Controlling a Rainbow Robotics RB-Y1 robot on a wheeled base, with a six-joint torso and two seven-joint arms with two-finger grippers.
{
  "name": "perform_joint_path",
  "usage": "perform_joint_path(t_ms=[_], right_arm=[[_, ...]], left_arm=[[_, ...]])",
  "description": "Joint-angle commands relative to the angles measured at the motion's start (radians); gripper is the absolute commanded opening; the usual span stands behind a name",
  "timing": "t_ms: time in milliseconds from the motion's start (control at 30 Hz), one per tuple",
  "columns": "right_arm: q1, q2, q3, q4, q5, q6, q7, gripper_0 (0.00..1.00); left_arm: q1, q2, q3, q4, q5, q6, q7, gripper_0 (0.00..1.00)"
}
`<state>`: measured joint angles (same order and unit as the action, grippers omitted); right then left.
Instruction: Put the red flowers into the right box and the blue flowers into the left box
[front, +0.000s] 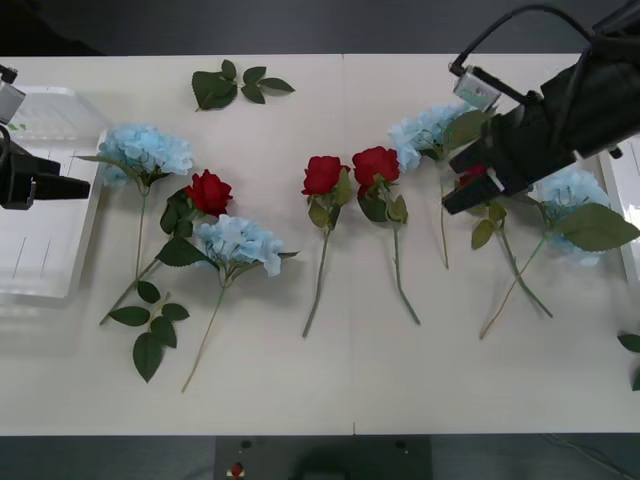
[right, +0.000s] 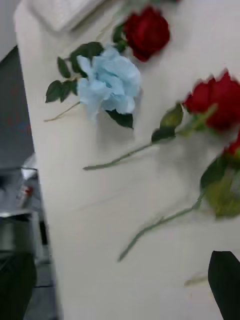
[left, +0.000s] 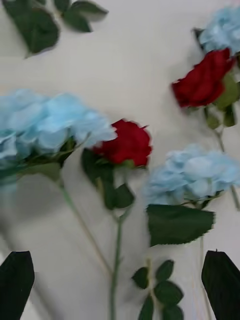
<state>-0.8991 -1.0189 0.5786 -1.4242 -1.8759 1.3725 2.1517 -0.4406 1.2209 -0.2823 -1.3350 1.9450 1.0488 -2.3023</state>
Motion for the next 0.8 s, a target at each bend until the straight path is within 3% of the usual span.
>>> perform_joint_path(t_ms=[33,167,300,567,800], right_arm=[[-0.044,-0.078,-0.016,-0.016,0.034,0.053,-0.63,1.0],[-0.044,-0.115,0.01,-0.018,0.106,0.085,-0.928,1.0],[-0.044,-0.178,0.129,-0.019,0.187,0.017,-1.125,1.0],[-0.044,-0.205,0.396,-0.012,0.337,-0.308,-1.155,1.0],[-0.044,-0.179,0.509,0.038,0.351,-0.481,-1.156,1.0]], left_arm=[[-0.027,-0.063,0.018,0.008,-0.139,-0.001,0.198,1.0],[-0.052,-0.104,0.018,0.011,-0.334,-0.013,0.328,1.0],[-0.059,-0.161,0.018,0.01,-0.488,-0.012,0.437,1.0],[-0.101,-0.256,0.018,0.005,-0.713,-0.023,0.581,1.0],[-0.121,-0.322,0.018,0.007,-0.85,-0.061,0.635,1.0]])
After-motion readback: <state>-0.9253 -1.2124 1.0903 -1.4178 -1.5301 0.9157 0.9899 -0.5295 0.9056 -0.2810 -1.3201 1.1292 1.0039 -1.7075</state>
